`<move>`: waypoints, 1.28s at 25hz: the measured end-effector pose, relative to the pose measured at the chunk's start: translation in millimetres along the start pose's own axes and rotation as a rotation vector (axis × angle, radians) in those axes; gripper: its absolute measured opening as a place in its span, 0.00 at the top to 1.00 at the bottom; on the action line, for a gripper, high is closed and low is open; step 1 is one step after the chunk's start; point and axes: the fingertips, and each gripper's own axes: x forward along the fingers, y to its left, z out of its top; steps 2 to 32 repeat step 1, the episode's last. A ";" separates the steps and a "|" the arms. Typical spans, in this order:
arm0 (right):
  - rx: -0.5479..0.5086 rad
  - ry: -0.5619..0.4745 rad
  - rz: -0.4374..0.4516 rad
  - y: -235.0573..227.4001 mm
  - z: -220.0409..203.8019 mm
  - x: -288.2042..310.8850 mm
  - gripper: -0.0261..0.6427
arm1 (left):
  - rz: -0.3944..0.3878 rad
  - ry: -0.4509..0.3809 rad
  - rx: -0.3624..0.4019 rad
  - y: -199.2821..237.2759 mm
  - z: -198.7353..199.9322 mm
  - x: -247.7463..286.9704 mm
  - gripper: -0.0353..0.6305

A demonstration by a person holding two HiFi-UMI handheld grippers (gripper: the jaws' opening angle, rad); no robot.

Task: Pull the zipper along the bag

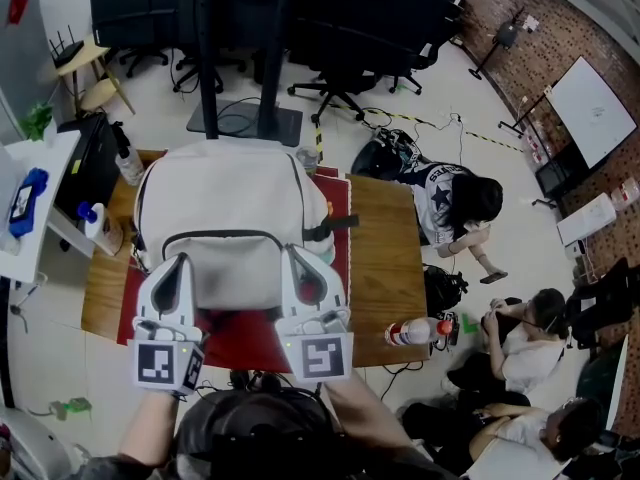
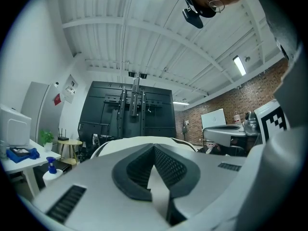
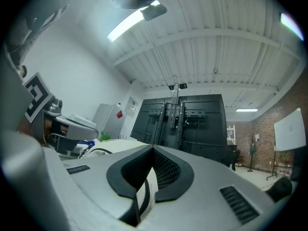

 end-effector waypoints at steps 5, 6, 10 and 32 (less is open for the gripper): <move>-0.020 -0.006 0.004 1.2 2.2 -0.3 0.94 | 0.002 0.005 -0.002 -0.4 -0.8 -0.6 0.92; -0.020 -0.006 0.004 1.2 2.2 -0.3 0.94 | 0.002 0.005 -0.002 -0.4 -0.8 -0.6 0.92; -0.020 -0.006 0.004 1.2 2.2 -0.3 0.94 | 0.002 0.005 -0.002 -0.4 -0.8 -0.6 0.92; -0.020 -0.006 0.004 1.2 2.2 -0.3 0.94 | 0.002 0.005 -0.002 -0.4 -0.8 -0.6 0.92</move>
